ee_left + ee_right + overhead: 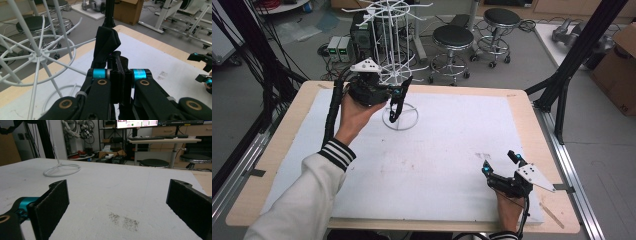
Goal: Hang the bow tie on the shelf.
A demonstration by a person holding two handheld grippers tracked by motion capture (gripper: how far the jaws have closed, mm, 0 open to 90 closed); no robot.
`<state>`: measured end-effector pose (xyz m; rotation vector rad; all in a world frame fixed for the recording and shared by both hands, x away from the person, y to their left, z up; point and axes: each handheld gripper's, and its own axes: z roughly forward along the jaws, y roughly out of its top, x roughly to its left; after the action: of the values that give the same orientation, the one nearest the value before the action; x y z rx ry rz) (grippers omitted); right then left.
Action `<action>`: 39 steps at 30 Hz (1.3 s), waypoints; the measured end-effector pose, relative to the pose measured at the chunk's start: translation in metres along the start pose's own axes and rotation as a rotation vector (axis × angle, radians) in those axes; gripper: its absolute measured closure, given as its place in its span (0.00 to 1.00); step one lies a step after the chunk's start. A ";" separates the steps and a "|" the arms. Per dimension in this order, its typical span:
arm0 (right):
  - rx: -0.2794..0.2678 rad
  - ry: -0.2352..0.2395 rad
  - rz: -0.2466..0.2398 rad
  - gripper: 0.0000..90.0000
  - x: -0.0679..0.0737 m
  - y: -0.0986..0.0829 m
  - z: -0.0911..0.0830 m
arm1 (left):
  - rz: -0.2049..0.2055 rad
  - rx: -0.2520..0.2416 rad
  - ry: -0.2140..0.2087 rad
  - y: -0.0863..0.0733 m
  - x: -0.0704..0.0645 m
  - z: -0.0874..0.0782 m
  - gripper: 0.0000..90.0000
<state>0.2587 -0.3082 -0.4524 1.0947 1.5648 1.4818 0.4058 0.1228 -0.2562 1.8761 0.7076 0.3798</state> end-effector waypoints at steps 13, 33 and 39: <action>0.001 0.001 0.001 0.04 0.000 0.000 0.000 | -0.045 -0.005 0.038 -0.008 0.011 -0.002 0.99; 0.001 0.002 0.000 0.04 0.000 0.000 0.000 | -0.065 -0.002 0.076 -0.009 0.017 -0.003 0.99; 0.001 0.002 -0.002 0.04 0.000 0.000 0.000 | -0.064 -0.007 0.066 -0.008 0.014 -0.001 0.99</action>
<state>0.2590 -0.3084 -0.4524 1.0922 1.5674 1.4819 0.4137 0.1348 -0.2642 1.8371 0.8078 0.4042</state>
